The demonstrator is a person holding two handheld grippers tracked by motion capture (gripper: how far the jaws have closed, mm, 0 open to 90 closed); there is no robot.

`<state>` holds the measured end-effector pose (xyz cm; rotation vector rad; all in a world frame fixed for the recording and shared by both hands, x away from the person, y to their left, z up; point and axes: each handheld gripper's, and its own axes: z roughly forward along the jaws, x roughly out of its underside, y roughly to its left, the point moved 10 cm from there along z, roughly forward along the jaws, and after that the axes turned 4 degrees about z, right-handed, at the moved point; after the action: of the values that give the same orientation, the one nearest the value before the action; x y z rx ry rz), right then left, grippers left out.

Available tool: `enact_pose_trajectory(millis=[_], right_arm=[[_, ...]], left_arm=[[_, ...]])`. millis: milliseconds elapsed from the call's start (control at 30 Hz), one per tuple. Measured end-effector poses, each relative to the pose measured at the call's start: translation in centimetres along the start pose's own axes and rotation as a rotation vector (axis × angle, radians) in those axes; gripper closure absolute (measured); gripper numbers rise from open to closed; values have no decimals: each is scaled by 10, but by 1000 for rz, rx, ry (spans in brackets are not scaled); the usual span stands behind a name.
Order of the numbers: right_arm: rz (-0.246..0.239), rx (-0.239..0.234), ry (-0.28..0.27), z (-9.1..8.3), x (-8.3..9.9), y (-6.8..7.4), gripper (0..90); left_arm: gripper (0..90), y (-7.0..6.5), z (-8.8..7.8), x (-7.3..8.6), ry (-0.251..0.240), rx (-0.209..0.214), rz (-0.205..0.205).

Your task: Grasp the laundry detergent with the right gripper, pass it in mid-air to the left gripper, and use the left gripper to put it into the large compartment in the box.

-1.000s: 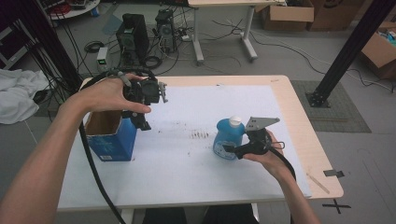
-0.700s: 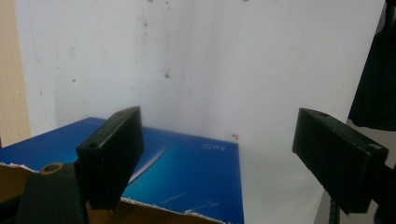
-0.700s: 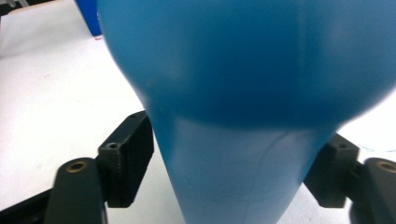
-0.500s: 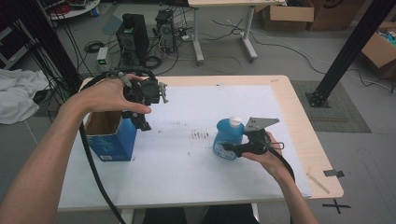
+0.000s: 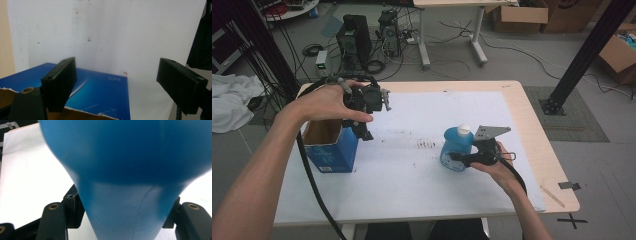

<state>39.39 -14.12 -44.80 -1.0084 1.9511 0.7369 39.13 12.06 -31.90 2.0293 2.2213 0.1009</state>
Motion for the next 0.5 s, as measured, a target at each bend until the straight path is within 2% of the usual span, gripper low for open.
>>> enact_pose_trajectory(millis=[500], right_arm=[[9, -16, -17, 3, 2, -3, 418]], left_arm=[[173, 1, 1, 1, -4, -2, -4]])
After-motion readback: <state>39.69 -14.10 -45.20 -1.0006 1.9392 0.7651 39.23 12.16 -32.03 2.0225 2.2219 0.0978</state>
